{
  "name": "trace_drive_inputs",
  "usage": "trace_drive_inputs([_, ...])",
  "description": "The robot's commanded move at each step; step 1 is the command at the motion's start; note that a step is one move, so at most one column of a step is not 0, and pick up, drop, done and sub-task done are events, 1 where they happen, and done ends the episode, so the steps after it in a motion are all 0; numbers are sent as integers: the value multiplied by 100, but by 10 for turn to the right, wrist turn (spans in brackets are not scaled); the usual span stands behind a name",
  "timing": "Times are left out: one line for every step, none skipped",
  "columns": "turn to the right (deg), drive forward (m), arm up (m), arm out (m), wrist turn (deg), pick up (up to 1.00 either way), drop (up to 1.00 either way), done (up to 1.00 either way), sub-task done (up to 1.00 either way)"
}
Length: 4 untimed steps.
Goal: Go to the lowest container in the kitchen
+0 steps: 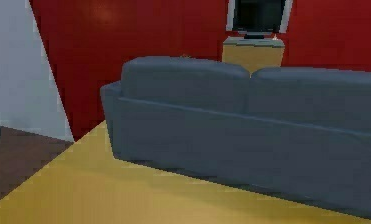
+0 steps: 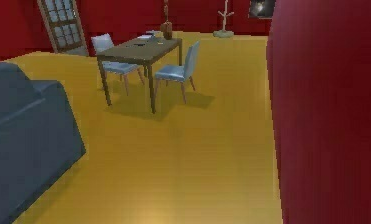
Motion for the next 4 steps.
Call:
trace_drive_inputs([150,0,0,0,0,0,0,0,0])
trace_drive_inputs([30,0,0,0,0,0,0,0,0])
trace_drive_inputs([0,10,0,0,0,0,0,0,0])
trace_drive_inputs([-450,0,0,0,0,0,0,0,0])
